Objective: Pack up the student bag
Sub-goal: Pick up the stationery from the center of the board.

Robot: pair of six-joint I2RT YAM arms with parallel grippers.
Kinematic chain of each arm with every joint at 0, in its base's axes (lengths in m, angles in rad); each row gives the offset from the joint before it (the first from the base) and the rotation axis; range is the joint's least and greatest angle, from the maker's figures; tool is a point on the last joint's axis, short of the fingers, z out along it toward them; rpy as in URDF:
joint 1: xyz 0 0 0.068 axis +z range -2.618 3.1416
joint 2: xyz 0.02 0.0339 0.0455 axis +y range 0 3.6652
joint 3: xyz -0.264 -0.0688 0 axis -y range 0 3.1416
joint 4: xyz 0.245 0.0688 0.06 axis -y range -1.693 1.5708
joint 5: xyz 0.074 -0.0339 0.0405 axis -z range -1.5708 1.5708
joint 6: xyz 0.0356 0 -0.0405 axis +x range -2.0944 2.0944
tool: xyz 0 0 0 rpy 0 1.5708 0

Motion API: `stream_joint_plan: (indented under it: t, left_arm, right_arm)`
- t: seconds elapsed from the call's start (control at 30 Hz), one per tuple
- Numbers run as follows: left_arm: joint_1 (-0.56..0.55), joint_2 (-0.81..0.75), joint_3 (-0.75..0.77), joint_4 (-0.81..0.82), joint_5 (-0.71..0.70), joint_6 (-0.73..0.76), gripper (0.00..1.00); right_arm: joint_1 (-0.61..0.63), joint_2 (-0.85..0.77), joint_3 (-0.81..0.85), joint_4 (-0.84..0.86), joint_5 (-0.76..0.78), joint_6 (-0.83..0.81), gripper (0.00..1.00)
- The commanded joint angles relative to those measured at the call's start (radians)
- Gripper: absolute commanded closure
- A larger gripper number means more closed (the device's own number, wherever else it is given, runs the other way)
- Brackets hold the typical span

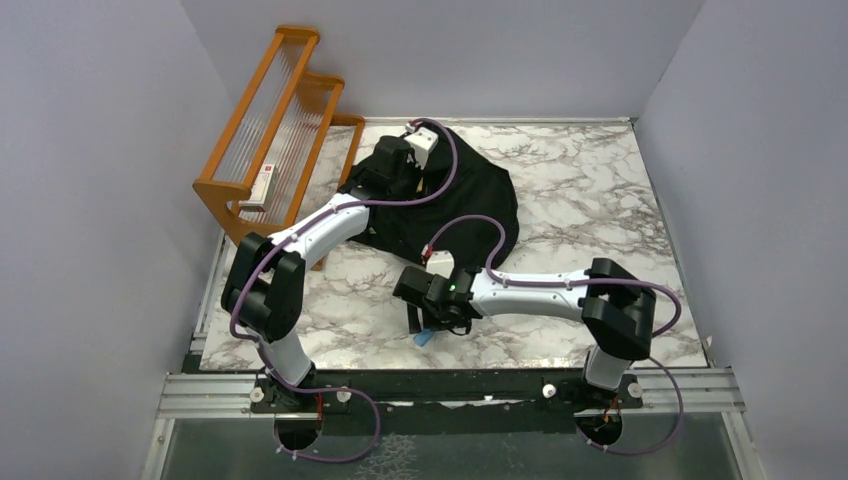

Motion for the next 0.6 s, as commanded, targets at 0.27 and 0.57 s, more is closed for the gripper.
stream_joint_plan:
  t: [0.27,0.57]
  left_arm:
    - [-0.003,-0.075,-0.001,0.031,-0.004,0.000,1.00]
    - [-0.003,-0.073,-0.001,0.030,-0.013,0.007,1.00]
  right_arm:
    - [0.009,0.171,0.147,-0.144,-0.042,-0.016,0.28]
    - [-0.008,0.143,0.110,-0.141,-0.030,-0.008,0.55]
